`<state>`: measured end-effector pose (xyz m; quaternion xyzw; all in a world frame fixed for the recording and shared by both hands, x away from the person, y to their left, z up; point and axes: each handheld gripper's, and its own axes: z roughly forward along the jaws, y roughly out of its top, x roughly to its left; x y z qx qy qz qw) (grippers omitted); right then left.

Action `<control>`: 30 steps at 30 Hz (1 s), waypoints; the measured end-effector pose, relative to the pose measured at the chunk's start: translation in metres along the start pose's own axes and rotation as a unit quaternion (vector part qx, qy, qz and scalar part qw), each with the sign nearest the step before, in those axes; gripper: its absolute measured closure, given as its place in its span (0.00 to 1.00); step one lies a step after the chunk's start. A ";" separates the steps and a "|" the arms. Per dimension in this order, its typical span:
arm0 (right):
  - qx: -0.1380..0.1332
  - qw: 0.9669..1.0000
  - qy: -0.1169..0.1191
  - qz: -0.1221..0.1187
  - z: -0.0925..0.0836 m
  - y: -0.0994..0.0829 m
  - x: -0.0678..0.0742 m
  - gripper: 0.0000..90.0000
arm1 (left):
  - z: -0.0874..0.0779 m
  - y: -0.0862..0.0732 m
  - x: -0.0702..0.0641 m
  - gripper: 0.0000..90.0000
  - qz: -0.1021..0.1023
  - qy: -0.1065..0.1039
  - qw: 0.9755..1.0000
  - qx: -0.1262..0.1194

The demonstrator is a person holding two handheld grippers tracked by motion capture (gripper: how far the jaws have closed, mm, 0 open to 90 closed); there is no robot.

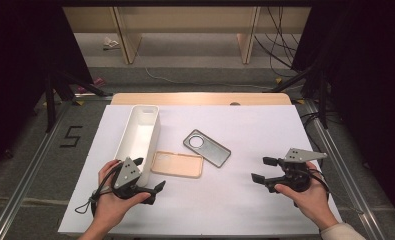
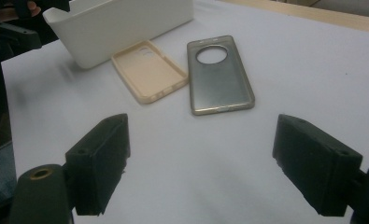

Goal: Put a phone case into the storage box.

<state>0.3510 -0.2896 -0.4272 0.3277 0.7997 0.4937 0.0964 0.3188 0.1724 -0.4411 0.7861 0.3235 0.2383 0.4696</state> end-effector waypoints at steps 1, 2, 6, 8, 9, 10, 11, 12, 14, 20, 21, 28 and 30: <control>0.000 1.000 0.000 0.000 0.000 0.000 0.000 0.22 | 0.000 0.000 0.000 0.00 0.000 0.000 1.000 0.000; 0.000 1.000 0.000 0.000 0.000 0.000 0.000 0.22 | 0.000 0.000 0.000 0.00 0.000 0.000 1.000 0.000; 0.002 1.000 0.001 0.000 0.001 0.000 0.000 0.22 | 0.000 0.001 0.000 0.00 0.001 -0.001 1.000 0.001; 0.003 1.000 0.000 0.001 0.001 -0.001 0.000 0.22 | 0.000 0.001 0.000 0.00 0.001 -0.001 1.000 0.000; 0.003 1.000 0.000 0.001 0.001 -0.001 -0.001 0.22 | 0.000 0.001 -0.001 0.00 0.000 0.000 1.000 0.000; 0.004 1.000 0.000 0.000 0.002 -0.001 -0.001 0.23 | 0.001 0.001 -0.001 0.00 0.000 -0.001 1.000 -0.001; 0.004 1.000 0.000 0.000 0.002 -0.001 -0.001 0.23 | 0.001 0.001 -0.001 0.00 0.000 -0.001 1.000 -0.001; 0.005 1.000 -0.002 -0.002 0.004 0.001 -0.002 0.24 | 0.001 0.002 -0.001 0.00 0.002 -0.001 1.000 -0.001; 0.004 1.000 -0.003 -0.002 0.005 0.002 -0.003 0.26 | 0.000 0.002 -0.002 0.00 0.002 -0.001 1.000 0.000; 0.034 0.999 0.003 -0.031 0.035 0.029 -0.005 0.71 | -0.001 0.001 -0.001 0.00 0.003 -0.001 1.000 -0.002; 0.034 0.999 0.003 -0.031 0.035 0.029 -0.005 0.71 | -0.001 0.002 -0.001 0.00 0.003 -0.001 1.000 -0.004; 0.092 0.991 -0.037 -0.090 0.097 0.072 -0.008 1.00 | 0.000 0.003 -0.003 0.00 0.007 -0.005 1.000 -0.004; 0.106 0.988 -0.045 -0.101 0.122 0.086 -0.011 1.00 | -0.001 0.002 -0.002 0.00 0.006 -0.006 1.000 -0.004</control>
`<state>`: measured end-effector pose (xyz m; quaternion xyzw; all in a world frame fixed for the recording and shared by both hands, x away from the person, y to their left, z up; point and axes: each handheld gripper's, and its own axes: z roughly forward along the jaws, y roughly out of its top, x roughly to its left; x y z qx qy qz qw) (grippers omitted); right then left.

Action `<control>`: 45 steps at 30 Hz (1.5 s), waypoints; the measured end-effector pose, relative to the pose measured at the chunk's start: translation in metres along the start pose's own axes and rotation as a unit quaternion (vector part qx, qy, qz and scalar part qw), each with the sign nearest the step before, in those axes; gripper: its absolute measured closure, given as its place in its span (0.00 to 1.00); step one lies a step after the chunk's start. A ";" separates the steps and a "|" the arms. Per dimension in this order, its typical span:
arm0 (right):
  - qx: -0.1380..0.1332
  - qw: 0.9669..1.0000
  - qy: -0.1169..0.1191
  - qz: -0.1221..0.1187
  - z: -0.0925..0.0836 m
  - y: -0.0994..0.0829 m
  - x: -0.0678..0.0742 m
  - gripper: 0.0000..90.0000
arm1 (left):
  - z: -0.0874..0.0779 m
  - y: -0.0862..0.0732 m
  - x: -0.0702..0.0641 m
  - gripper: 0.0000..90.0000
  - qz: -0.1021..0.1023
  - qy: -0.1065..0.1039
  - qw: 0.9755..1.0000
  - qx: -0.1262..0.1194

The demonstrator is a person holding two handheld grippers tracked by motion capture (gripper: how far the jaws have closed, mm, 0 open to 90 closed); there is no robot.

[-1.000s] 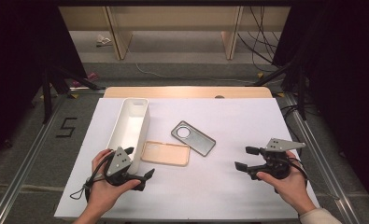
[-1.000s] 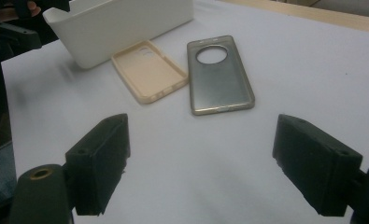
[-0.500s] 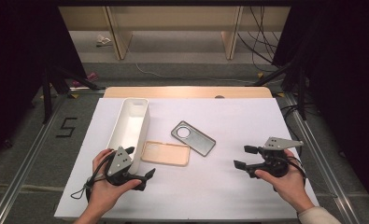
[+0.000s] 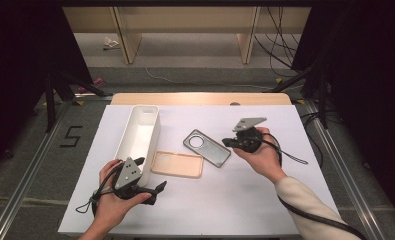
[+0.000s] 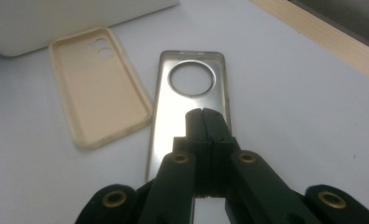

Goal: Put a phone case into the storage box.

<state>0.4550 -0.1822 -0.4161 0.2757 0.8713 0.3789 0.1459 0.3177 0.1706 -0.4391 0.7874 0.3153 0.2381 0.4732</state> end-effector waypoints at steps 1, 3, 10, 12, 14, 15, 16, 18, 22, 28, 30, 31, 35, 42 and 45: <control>0.010 1.000 -0.001 -0.001 0.010 0.007 -0.002 1.00 | 0.000 0.000 0.000 0.00 0.000 0.000 1.000 0.000; 0.021 1.000 -0.001 0.000 0.024 0.015 -0.005 1.00 | -0.001 0.000 0.001 0.00 -0.001 0.000 1.000 -0.001; 0.066 0.998 -0.011 0.004 0.074 0.031 -0.015 1.00 | 0.000 0.000 -0.001 0.00 0.004 -0.002 1.000 -0.001; 0.078 0.997 -0.016 0.005 0.085 0.033 -0.017 1.00 | 0.000 0.000 -0.001 0.00 0.004 -0.001 1.000 -0.001; 0.082 0.996 -0.018 0.005 0.088 0.033 -0.017 1.00 | 0.000 0.000 -0.001 0.00 0.004 -0.002 1.000 -0.001; 0.087 0.996 -0.022 0.002 0.093 0.033 -0.018 1.00 | 0.000 0.000 -0.001 0.00 0.004 -0.002 1.000 -0.001; 0.095 0.995 -0.028 0.004 0.099 0.032 -0.020 1.00 | -0.001 0.000 -0.001 0.00 0.004 -0.002 1.000 0.000; 0.098 0.995 -0.030 0.006 0.104 0.032 -0.021 1.00 | -0.001 0.000 -0.001 0.00 0.003 -0.003 1.000 -0.001; 0.097 0.995 -0.028 0.010 0.107 0.032 -0.022 1.00 | -0.001 0.000 -0.001 0.00 0.003 -0.003 1.000 -0.001; 0.103 0.994 -0.028 0.009 0.114 0.033 -0.021 1.00 | 0.000 0.000 -0.002 0.00 0.004 -0.004 1.000 0.000; 0.102 0.994 -0.027 0.005 0.116 0.035 -0.020 1.00 | 0.000 0.000 -0.002 0.00 0.004 -0.004 1.000 0.001; 0.103 0.994 -0.028 0.004 0.117 0.035 -0.019 1.00 | 0.000 0.000 -0.002 0.00 0.004 -0.004 1.000 0.001; 0.108 0.994 -0.029 0.004 0.119 0.037 -0.018 1.00 | 0.000 0.000 -0.002 0.00 0.004 -0.004 1.000 0.000; 0.111 0.993 -0.030 0.003 0.122 0.039 -0.018 1.00 | 0.000 0.000 -0.002 0.00 0.004 -0.006 1.000 0.000; 0.111 0.993 -0.031 0.009 0.122 0.039 -0.019 1.00 | 0.000 0.000 -0.002 0.00 0.005 -0.006 1.000 0.001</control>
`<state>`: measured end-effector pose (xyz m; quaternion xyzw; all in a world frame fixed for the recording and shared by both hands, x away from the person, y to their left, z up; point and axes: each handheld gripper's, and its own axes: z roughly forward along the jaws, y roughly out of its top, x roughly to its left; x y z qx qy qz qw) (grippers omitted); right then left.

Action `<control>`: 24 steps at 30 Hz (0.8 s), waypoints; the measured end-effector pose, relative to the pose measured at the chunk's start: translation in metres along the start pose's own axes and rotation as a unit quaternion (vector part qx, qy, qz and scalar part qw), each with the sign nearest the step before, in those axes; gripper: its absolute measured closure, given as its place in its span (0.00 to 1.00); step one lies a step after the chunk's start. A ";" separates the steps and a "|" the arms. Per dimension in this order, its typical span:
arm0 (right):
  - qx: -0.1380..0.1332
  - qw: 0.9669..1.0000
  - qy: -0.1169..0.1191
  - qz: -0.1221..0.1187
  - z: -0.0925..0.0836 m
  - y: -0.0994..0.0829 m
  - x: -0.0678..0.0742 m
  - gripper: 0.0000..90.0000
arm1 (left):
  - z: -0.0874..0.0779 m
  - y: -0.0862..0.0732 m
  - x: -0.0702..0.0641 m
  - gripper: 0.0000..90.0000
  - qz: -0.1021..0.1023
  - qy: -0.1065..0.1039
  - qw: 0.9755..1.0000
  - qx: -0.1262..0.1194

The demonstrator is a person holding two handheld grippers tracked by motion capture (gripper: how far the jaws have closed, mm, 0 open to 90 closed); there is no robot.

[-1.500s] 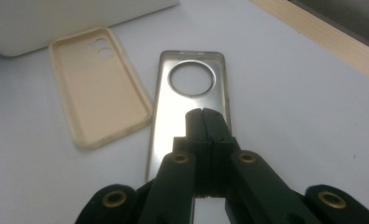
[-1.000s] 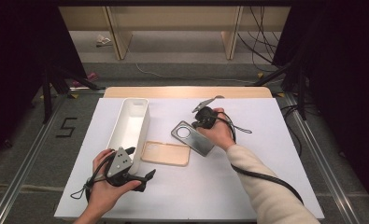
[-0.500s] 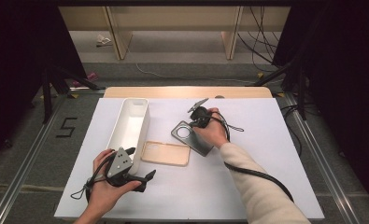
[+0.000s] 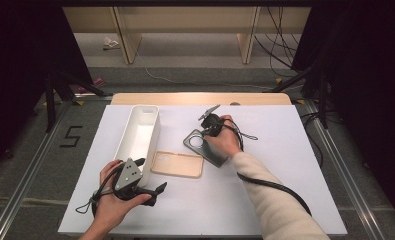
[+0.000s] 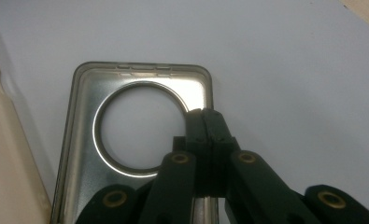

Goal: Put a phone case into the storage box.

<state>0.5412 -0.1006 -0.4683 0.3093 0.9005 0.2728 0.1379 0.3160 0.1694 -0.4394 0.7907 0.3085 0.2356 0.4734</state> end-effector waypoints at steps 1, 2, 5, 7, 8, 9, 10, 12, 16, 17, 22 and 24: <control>0.000 1.000 0.001 0.002 0.000 0.000 0.000 1.00 | 0.000 0.000 0.000 0.00 0.000 0.000 1.000 0.000; 0.000 1.000 0.000 0.005 0.000 0.000 -0.001 1.00 | 0.000 0.000 0.000 0.00 0.000 0.000 1.000 -0.001; 0.000 1.000 -0.002 0.012 0.000 0.000 -0.003 1.00 | 0.000 0.000 0.000 0.00 0.000 0.000 1.000 -0.001; -0.001 1.000 -0.003 0.018 0.000 0.000 -0.005 1.00 | 0.000 0.000 0.000 0.00 0.000 -0.001 1.000 -0.001; -0.001 1.000 -0.004 0.020 0.000 0.000 -0.006 1.00 | 0.000 0.000 0.000 0.00 0.000 -0.001 1.000 -0.001; 0.000 1.000 -0.007 0.021 0.000 -0.001 -0.006 1.00 | 0.000 0.000 0.000 0.00 0.000 -0.001 1.000 -0.001; 0.000 1.000 -0.011 0.027 -0.001 -0.001 -0.008 1.00 | 0.000 0.000 0.000 0.00 0.000 -0.001 1.000 0.000; 0.001 0.999 -0.017 0.033 -0.002 -0.002 -0.011 1.00 | 0.000 0.000 0.000 0.00 0.000 0.000 1.000 -0.001; 0.007 0.998 -0.032 0.055 -0.006 -0.006 -0.017 1.00 | 0.000 0.000 0.000 0.00 0.001 0.000 1.000 0.000; 0.008 0.998 -0.036 0.060 -0.008 -0.007 -0.020 1.00 | 0.000 0.000 0.000 0.00 0.001 0.000 1.000 0.000; 0.017 0.995 -0.055 0.077 -0.013 -0.014 -0.030 1.00 | 0.000 0.000 -0.001 0.00 0.001 0.000 1.000 0.000; 0.022 0.995 -0.056 0.083 -0.014 -0.018 -0.033 1.00 | 0.000 0.000 -0.001 0.00 0.001 -0.001 1.000 0.000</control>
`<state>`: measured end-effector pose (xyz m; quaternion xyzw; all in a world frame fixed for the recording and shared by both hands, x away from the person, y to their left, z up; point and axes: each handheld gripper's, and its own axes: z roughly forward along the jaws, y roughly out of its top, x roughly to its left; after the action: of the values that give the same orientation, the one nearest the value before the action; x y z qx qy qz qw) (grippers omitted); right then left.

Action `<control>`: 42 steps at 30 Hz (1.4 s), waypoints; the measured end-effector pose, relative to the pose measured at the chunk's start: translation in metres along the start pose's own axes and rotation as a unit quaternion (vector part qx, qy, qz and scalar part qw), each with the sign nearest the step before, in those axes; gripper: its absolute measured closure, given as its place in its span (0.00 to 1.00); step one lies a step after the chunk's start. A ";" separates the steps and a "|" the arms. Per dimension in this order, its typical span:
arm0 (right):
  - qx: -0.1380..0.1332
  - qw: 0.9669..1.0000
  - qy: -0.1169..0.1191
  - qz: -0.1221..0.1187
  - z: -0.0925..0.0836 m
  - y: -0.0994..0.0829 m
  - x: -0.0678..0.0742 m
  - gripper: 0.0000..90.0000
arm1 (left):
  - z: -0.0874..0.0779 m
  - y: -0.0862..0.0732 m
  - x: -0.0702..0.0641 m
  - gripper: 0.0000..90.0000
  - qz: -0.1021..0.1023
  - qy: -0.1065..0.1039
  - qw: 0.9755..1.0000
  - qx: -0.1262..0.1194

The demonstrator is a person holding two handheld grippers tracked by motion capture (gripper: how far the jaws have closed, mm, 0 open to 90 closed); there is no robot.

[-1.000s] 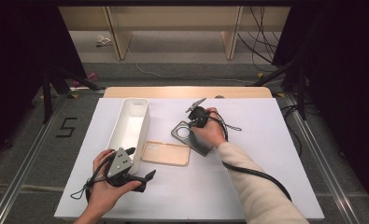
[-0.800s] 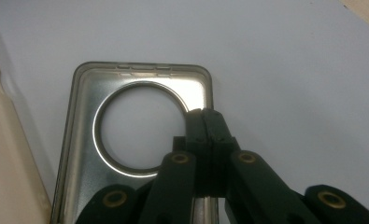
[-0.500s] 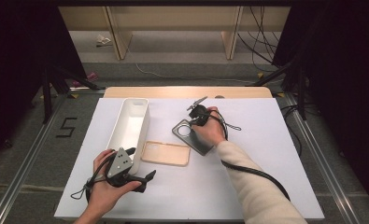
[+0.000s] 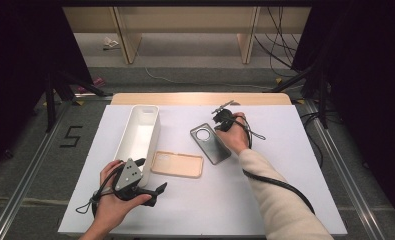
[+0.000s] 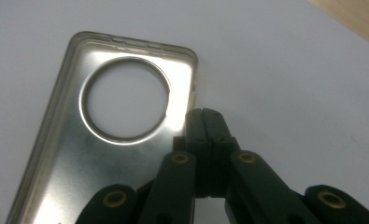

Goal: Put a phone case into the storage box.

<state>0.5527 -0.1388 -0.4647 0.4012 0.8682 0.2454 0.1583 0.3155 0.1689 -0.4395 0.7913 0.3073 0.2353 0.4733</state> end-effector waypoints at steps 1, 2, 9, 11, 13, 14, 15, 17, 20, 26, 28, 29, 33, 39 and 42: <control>0.000 1.000 0.000 0.000 0.000 0.000 0.000 1.00 | 0.000 0.000 0.000 0.00 0.000 0.000 1.000 0.000; 0.002 1.000 0.000 0.002 0.000 -0.002 -0.002 1.00 | 0.000 0.000 0.000 0.00 0.001 0.000 1.000 0.000; -0.021 0.999 0.028 -0.023 0.002 0.008 0.010 1.00 | 0.000 0.001 0.000 0.00 0.001 0.001 1.000 -0.001; -0.011 0.999 0.023 -0.028 0.006 0.011 0.015 1.00 | -0.001 0.000 0.000 0.00 0.001 0.001 1.000 -0.001; -0.006 0.999 0.019 -0.026 0.010 0.011 0.015 1.00 | -0.001 0.000 0.000 0.00 0.000 0.001 1.000 -0.002; -0.006 1.000 0.019 -0.024 0.011 0.011 0.015 1.00 | -0.002 0.000 0.000 0.00 0.000 0.001 1.000 -0.002; -0.005 1.000 0.017 -0.021 0.012 0.011 0.015 1.00 | -0.002 0.000 0.001 0.00 0.000 0.001 1.000 -0.003; 0.000 1.000 0.009 -0.024 0.012 0.011 0.014 1.00 | -0.002 0.000 0.001 0.00 0.000 0.001 1.000 -0.003; 0.004 1.000 0.002 -0.022 0.011 0.010 0.011 1.00 | -0.002 0.000 0.000 0.00 0.000 0.001 1.000 -0.002; 0.017 1.000 -0.024 -0.010 0.003 -0.001 -0.004 1.00 | -0.001 0.000 -0.001 0.00 0.002 0.001 1.000 0.000; 0.022 0.999 -0.028 0.000 -0.001 -0.008 -0.012 1.00 | -0.001 0.000 -0.001 0.00 0.002 0.000 1.000 0.000; 0.022 0.999 -0.028 0.000 -0.001 -0.008 -0.012 1.00 | -0.001 0.000 -0.001 0.00 0.002 0.000 1.000 -0.001; 0.027 0.999 -0.034 0.005 -0.005 -0.013 -0.020 1.00 | -0.001 0.000 -0.001 0.00 0.003 0.000 1.000 0.000; 0.018 1.000 -0.021 -0.002 -0.006 -0.013 -0.019 1.00 | -0.001 0.000 -0.001 0.00 0.002 0.001 1.000 -0.001; 0.006 1.000 -0.014 -0.024 -0.009 -0.011 -0.015 0.94 | -0.002 0.000 -0.001 0.00 0.000 0.000 1.000 -0.003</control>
<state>0.5512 -0.1596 -0.4622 0.3847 0.8767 0.2310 0.1735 0.3137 0.1694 -0.4383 0.7897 0.3065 0.2365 0.4759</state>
